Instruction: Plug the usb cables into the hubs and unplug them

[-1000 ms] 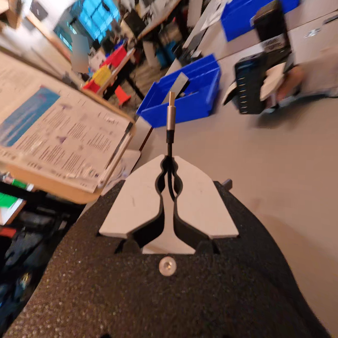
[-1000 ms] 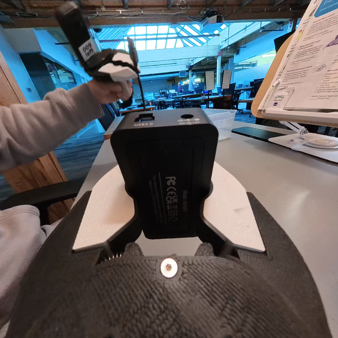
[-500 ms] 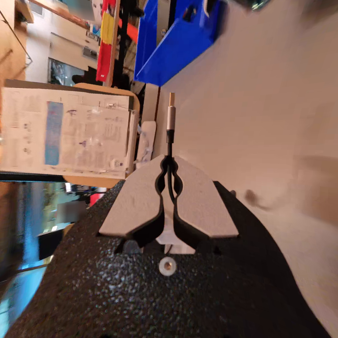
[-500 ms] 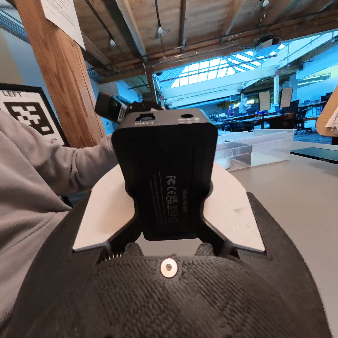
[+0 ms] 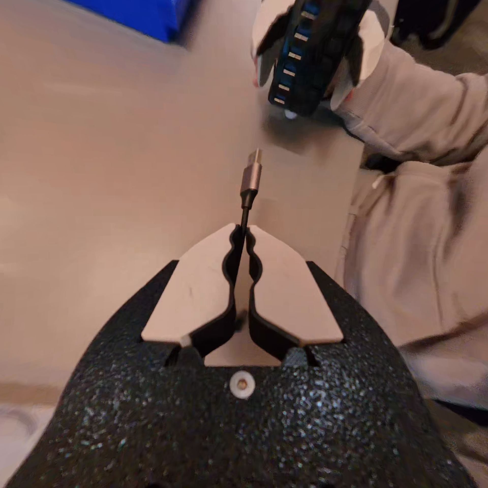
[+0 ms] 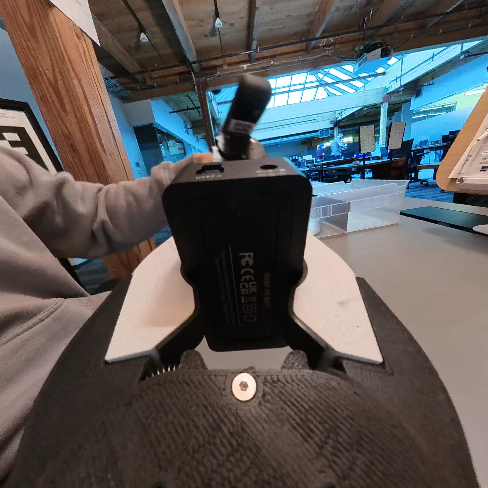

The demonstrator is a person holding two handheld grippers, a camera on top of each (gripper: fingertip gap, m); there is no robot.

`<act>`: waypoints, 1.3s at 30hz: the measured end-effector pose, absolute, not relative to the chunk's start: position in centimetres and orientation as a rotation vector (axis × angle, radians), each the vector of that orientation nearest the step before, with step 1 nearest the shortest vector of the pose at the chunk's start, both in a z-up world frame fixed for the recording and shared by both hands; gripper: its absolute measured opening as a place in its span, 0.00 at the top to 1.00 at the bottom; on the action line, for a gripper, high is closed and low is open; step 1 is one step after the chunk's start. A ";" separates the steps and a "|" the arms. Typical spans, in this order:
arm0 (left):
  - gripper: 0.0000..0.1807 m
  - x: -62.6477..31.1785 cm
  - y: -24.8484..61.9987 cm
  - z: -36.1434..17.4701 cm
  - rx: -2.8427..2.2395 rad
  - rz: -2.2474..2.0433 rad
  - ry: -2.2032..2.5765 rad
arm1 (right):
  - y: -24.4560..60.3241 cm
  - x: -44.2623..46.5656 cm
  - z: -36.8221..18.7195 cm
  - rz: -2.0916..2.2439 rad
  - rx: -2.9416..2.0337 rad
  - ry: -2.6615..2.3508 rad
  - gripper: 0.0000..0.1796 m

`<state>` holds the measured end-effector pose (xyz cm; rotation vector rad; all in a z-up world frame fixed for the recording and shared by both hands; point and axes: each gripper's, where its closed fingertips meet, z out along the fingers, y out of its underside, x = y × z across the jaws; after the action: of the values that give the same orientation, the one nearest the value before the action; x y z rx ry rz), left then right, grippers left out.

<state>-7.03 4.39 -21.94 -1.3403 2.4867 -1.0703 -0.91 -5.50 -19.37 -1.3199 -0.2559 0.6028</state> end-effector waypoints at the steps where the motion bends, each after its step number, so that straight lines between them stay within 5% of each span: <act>1: 0.98 -6.7 4.7 -23.2 -1.361 -1.103 2.535 | -5.4 -0.9 -19.5 0.594 -1.327 -0.253 0.58; 9: 0.96 -1.6 7.6 -32.9 -1.066 -0.708 2.530 | -5.2 -0.7 -20.1 0.559 -1.365 -0.252 0.58; 16: 0.83 0.5 6.8 -30.7 -0.617 -0.439 2.238 | -4.8 -1.0 -20.6 0.539 -1.403 -0.273 0.58; 25: 0.96 1.4 7.5 -32.9 -0.552 -0.147 2.296 | -4.8 -1.2 -20.9 0.536 -1.419 -0.286 0.58; 37: 0.98 2.6 8.1 -32.8 -0.847 -0.312 2.155 | -5.0 -1.0 -20.6 0.532 -1.408 -0.274 0.59; 39: 0.92 2.4 8.1 -32.9 -0.915 -0.342 2.184 | -5.1 -0.7 -20.5 0.522 -1.404 -0.262 0.59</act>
<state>2.39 8.13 -32.91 -0.9152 2.1838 -0.3417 -0.74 -5.08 -20.47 -1.4037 -0.2621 0.5215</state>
